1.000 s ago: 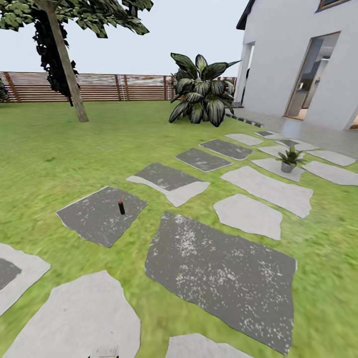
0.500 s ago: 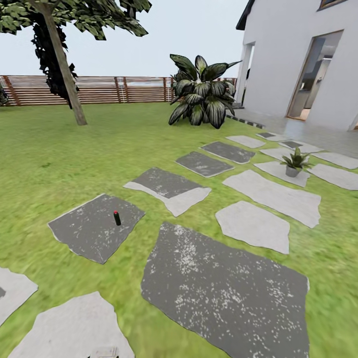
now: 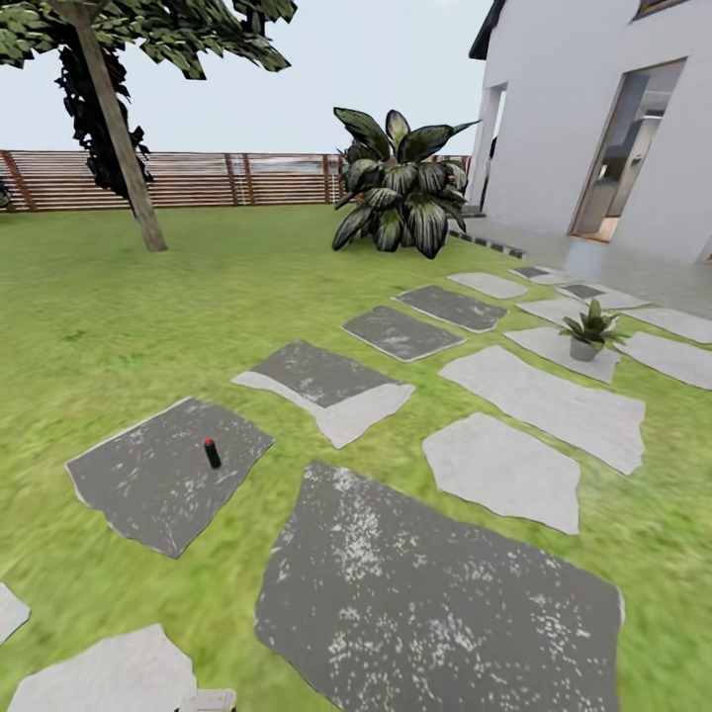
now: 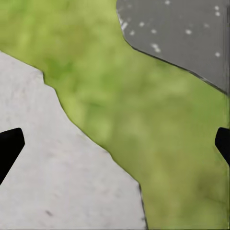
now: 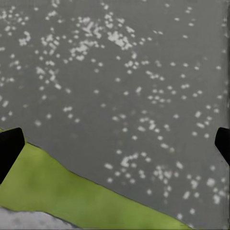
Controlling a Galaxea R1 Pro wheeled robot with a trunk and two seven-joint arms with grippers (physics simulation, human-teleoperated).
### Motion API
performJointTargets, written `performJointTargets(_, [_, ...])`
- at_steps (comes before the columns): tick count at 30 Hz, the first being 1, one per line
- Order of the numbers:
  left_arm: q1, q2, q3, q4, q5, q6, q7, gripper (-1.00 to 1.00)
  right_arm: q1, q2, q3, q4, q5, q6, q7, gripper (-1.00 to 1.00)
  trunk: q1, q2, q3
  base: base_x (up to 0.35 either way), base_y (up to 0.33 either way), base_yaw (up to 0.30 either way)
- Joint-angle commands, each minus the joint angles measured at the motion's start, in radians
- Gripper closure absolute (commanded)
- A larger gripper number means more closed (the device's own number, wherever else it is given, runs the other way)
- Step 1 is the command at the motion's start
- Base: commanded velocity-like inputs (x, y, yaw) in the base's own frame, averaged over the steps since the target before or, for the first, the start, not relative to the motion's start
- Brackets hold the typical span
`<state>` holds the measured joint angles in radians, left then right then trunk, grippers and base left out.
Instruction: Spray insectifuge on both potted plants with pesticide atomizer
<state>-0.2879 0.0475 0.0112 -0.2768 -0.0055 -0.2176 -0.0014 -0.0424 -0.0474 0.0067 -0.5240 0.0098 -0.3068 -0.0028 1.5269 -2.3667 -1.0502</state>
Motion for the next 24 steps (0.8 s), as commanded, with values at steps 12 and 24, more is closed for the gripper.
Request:
performJointTargets(12, [0.000,0.000,0.001,0.001,-0.001,-0.003,0.000,-1.00,-0.001,0.000,0.001,0.000,0.000,-0.004,0.000,-1.00,0.000,0.000,-0.001,0.281,-0.166,0.000])
performJointTargets(24, [0.000,0.000,0.001,0.001,-0.001,-0.003,0.000,-1.00,-0.001,-0.001,-0.002,-0.001,-0.001,-0.005,-0.001,-1.00,0.000,0.000,-0.001,0.280,-0.167,0.000])
